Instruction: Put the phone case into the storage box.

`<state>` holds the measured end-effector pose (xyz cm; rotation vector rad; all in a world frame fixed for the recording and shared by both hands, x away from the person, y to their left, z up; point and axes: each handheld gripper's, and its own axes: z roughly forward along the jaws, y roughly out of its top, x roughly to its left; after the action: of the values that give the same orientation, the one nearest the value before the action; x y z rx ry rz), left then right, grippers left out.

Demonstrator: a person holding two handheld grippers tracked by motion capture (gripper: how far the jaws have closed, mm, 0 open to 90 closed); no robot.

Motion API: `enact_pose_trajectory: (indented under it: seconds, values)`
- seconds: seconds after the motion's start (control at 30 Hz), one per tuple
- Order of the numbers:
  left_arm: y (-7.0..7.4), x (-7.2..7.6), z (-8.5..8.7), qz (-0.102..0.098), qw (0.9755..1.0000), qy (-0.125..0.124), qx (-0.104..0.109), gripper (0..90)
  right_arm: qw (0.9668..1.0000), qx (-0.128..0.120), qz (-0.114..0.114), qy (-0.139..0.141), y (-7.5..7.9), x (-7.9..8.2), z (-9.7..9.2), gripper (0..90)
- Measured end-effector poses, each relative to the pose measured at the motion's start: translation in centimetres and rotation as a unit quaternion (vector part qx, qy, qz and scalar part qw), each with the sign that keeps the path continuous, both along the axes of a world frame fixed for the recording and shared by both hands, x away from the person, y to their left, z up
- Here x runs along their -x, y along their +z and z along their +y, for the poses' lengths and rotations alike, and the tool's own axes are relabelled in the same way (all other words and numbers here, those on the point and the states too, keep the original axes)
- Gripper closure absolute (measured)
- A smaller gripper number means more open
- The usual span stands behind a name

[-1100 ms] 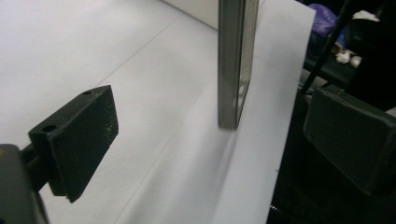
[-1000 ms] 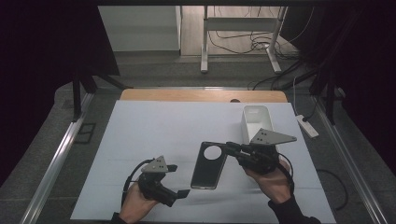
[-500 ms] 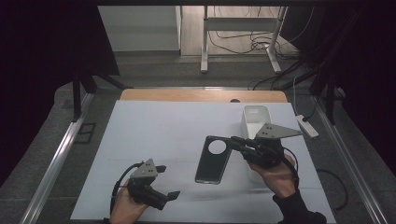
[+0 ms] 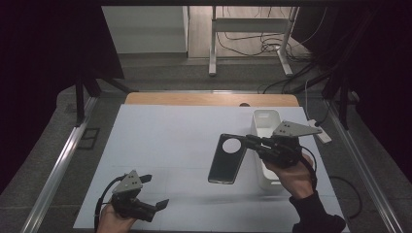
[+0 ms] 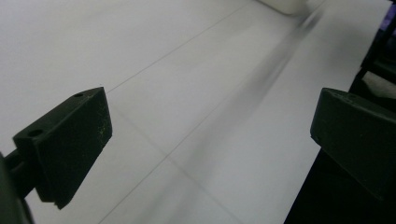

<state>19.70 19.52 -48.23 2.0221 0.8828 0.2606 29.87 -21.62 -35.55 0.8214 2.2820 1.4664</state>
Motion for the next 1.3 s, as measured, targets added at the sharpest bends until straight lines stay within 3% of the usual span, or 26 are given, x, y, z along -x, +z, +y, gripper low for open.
enact_pose_trajectory:
  seconds: [0.27,0.63,1.3]
  values:
    - [-0.5,1.1,1.9,-0.003,0.9993,0.037,-0.005,0.0,1.0000,0.000,-0.006,-0.006,0.8,-0.7,-0.9,79.1]
    - [-1.4,2.6,4.8,0.002,0.9958,0.090,-0.015,0.0,0.9997,0.004,-0.011,-0.019,1.2,-2.0,-1.9,79.1]
    - [-2.1,3.5,6.0,0.005,0.9934,0.110,-0.031,0.0,0.9979,0.020,-0.030,-0.053,2.4,-4.6,-4.5,79.1]
